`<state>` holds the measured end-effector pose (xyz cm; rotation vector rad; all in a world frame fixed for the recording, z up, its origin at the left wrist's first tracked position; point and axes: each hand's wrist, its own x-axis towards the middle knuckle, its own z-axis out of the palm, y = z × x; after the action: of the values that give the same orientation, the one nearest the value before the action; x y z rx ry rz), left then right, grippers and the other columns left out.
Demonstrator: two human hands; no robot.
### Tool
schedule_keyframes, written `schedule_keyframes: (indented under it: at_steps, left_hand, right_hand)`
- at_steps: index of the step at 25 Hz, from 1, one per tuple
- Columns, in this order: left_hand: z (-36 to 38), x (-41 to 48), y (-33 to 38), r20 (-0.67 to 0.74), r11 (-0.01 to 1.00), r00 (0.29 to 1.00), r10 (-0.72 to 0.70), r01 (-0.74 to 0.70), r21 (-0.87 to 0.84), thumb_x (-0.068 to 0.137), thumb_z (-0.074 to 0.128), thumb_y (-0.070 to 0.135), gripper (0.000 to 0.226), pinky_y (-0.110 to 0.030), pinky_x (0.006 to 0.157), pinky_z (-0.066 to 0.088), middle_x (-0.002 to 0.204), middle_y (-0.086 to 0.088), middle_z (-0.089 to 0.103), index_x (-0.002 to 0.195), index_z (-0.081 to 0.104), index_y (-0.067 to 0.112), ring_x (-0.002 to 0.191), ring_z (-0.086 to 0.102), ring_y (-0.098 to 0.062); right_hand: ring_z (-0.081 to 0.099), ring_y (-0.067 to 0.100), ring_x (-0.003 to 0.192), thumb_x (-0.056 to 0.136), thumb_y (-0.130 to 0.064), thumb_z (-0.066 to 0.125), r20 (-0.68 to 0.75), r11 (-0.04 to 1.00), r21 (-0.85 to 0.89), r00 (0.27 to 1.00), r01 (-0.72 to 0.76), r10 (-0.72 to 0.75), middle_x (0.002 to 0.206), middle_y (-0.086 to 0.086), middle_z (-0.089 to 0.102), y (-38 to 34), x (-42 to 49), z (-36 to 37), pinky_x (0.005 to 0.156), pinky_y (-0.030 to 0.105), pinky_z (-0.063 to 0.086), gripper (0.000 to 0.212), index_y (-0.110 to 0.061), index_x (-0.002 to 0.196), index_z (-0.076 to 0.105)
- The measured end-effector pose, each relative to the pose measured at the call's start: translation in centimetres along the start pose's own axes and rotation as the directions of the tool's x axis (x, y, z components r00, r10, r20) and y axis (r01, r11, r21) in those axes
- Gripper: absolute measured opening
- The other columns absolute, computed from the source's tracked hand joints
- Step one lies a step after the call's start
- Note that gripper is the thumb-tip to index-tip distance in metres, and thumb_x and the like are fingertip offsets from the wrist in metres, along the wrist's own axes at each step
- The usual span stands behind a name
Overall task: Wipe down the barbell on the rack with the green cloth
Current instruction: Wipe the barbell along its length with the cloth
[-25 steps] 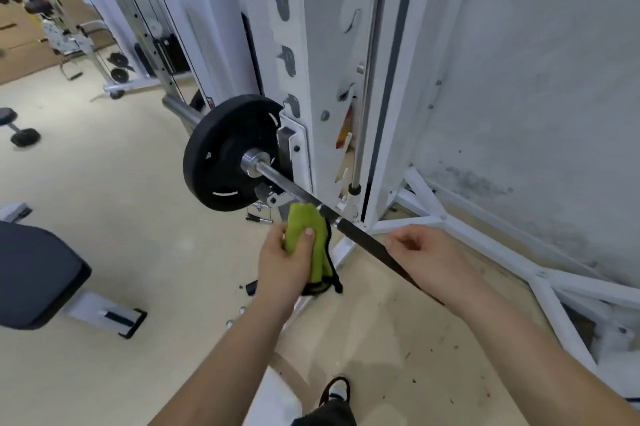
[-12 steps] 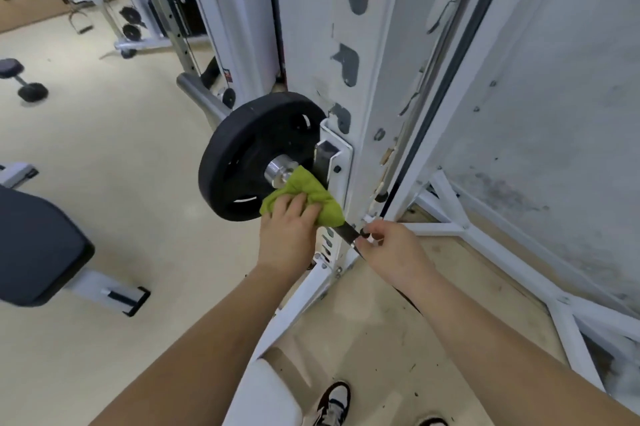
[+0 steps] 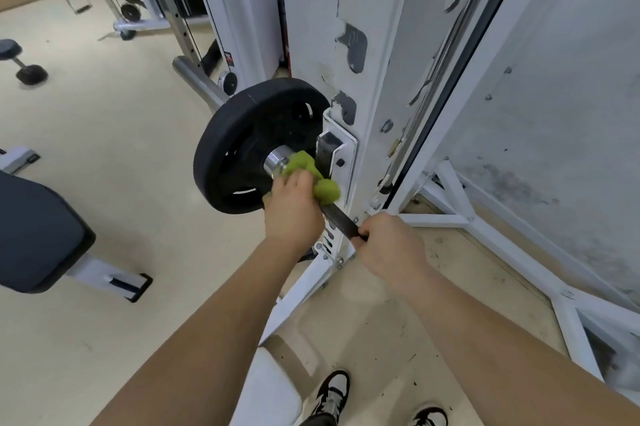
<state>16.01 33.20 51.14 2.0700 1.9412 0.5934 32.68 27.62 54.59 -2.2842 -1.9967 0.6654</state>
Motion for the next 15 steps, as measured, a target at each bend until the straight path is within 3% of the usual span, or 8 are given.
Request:
schedule_keyframes:
  at_steps: [2,4,5,7,8,9,12,15]
  left_hand:
    - [-0.1,-2.2,-0.3,-0.014,0.964,0.971,0.239,-0.235,0.126,0.073,0.058,0.003,0.026,-0.047,0.087,0.046,0.098,-0.004,0.061,0.095,0.057,0.016,0.096,0.057,-0.034]
    - [-0.6,-2.5,-1.6,-0.005,0.887,0.898,0.439,-0.433,0.162,0.072,0.063,0.004,0.024,-0.042,0.083,0.043,0.091,-0.002,0.059,0.093,0.059,0.016,0.087,0.058,-0.031]
    - [-0.9,-1.7,-2.1,0.002,0.898,0.912,0.411,-0.405,0.17,0.075,0.066,0.007,0.022,-0.042,0.08,0.044,0.092,-0.003,0.059,0.094,0.06,0.015,0.088,0.059,-0.03]
    - [-1.7,1.3,-1.9,-0.039,1.0,0.999,0.028,-0.028,-0.005,0.085,0.063,0.015,0.017,-0.044,0.078,0.051,0.1,-0.008,0.062,0.102,0.06,0.013,0.095,0.058,-0.032]
    - [-1.8,2.8,-1.5,-0.059,0.98,0.984,-0.168,0.161,-0.117,0.09,0.06,0.017,0.019,-0.046,0.079,0.053,0.104,-0.011,0.063,0.108,0.06,0.013,0.099,0.058,-0.033]
    - [-1.7,3.9,-1.0,-0.047,0.946,0.963,-0.266,0.252,-0.202,0.092,0.057,0.017,0.02,-0.045,0.079,0.054,0.107,-0.012,0.063,0.112,0.06,0.013,0.103,0.057,-0.033]
    - [-0.6,3.7,0.1,-0.064,0.987,0.992,-0.111,0.103,-0.122,0.094,0.055,0.014,0.011,-0.044,0.075,0.052,0.103,-0.011,0.065,0.103,0.059,0.009,0.107,0.053,-0.036]
    - [-1.1,2.2,-0.5,-0.039,0.998,0.998,-0.042,0.04,-0.053,0.093,0.064,0.02,0.016,-0.043,0.079,0.047,0.101,-0.014,0.066,0.099,0.057,0.007,0.1,0.056,-0.036]
  right_hand:
    - [0.059,0.024,0.068,0.092,-0.03,0.063,-0.03,0.996,-0.085,0.999,0.012,-0.015,0.07,-0.002,0.059,-0.6,-0.1,0.3,0.053,0.027,0.037,0.014,-0.021,0.084,0.071]
    - [0.06,0.023,0.07,0.093,-0.029,0.061,-0.03,0.99,-0.137,0.999,0.025,-0.029,0.074,-0.003,0.059,-0.9,-0.1,0.4,0.053,0.027,0.036,0.013,-0.021,0.085,0.068]
    - [0.059,0.023,0.07,0.093,-0.029,0.06,-0.023,0.988,-0.149,0.999,0.027,-0.031,0.076,-0.002,0.06,-1.0,0.0,0.3,0.053,0.027,0.036,0.013,-0.021,0.087,0.068]
    - [0.058,0.022,0.069,0.094,-0.031,0.06,-0.02,0.988,-0.15,0.999,0.03,-0.033,0.075,-0.003,0.06,-1.0,0.0,0.1,0.051,0.026,0.034,0.014,-0.022,0.087,0.067]
    - [0.058,0.022,0.068,0.093,-0.032,0.061,-0.024,0.99,-0.14,0.999,0.027,-0.03,0.073,-0.004,0.059,-0.9,0.0,0.0,0.05,0.025,0.033,0.014,-0.022,0.084,0.065]
    - [0.059,0.022,0.067,0.093,-0.032,0.061,-0.029,0.991,-0.129,0.999,0.024,-0.028,0.071,-0.004,0.059,-0.9,0.0,0.0,0.051,0.025,0.034,0.016,-0.022,0.081,0.063]
    - [0.062,0.024,0.069,0.091,-0.028,0.063,-0.038,0.991,-0.125,0.998,0.039,-0.044,0.071,-0.002,0.06,-0.9,0.2,0.3,0.055,0.027,0.041,0.015,-0.021,0.077,0.061]
    - [0.06,0.025,0.066,0.088,-0.024,0.063,-0.052,0.993,-0.113,0.998,0.029,-0.035,0.067,-0.002,0.057,-0.8,0.4,0.5,0.053,0.027,0.038,0.016,-0.02,0.073,0.06]
